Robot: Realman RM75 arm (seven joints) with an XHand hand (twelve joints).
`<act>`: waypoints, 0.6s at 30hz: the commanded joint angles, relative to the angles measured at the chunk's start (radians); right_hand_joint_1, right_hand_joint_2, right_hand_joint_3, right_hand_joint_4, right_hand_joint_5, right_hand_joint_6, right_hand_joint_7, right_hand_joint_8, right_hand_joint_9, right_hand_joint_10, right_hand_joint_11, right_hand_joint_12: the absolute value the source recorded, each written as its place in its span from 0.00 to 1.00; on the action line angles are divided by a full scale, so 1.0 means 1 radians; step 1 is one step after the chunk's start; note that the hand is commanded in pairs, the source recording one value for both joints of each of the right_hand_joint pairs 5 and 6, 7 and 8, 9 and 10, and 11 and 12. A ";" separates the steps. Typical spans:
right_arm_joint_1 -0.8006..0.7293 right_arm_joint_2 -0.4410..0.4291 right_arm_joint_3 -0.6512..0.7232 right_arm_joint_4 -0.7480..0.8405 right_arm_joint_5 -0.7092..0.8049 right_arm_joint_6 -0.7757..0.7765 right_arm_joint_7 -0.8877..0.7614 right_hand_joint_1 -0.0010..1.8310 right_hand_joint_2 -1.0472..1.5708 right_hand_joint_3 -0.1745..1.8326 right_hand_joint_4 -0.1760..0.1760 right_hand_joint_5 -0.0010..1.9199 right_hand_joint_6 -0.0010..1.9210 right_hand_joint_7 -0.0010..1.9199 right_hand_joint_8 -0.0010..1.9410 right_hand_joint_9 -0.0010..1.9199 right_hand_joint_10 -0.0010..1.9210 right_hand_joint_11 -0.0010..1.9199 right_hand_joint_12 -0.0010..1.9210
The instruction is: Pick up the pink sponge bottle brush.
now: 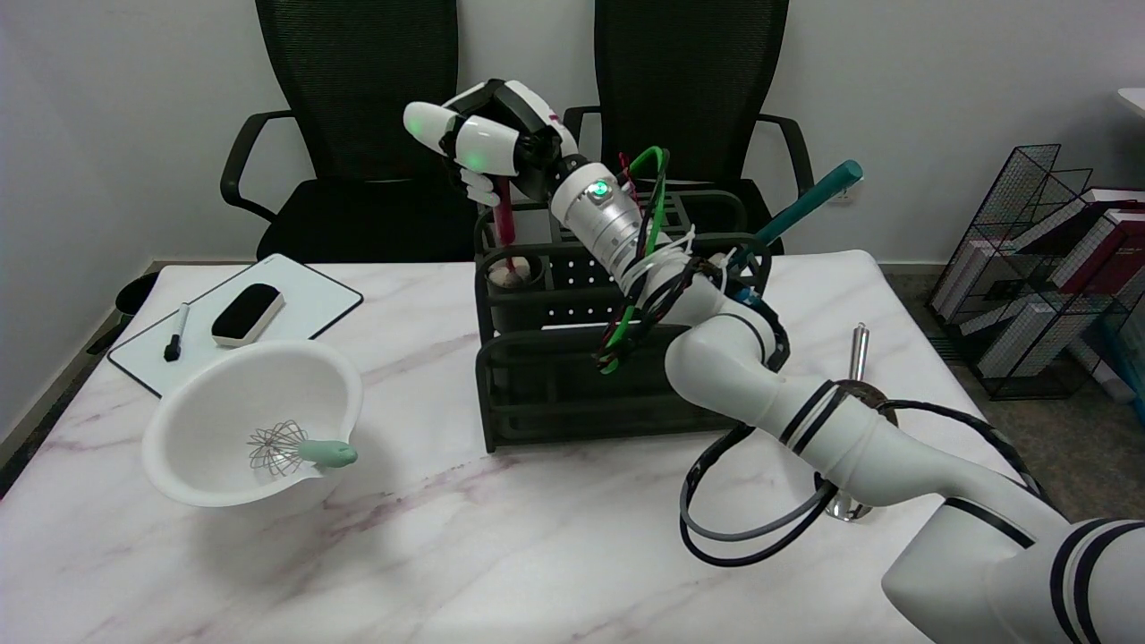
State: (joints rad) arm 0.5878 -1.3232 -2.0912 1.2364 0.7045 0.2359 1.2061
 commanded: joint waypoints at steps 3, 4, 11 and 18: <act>0.043 -0.005 -0.002 0.000 0.119 -0.084 -0.002 0.52 1.00 0.30 0.50 1.00 1.00 1.00 0.99 1.00 1.00 1.00 1.00; 0.044 -0.004 0.001 0.007 0.119 -0.102 -0.002 0.52 1.00 0.30 0.50 1.00 1.00 1.00 0.99 1.00 1.00 1.00 1.00; 0.048 0.007 0.023 0.040 0.119 -0.160 0.002 0.52 1.00 0.29 0.50 1.00 1.00 1.00 0.99 1.00 1.00 1.00 1.00; 0.054 0.010 0.032 0.042 0.119 -0.167 0.002 0.52 1.00 0.28 0.50 1.00 1.00 1.00 0.99 1.00 1.00 1.00 1.00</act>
State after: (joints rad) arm 0.6214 -1.3208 -2.0796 1.2553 0.7912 0.1365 1.2066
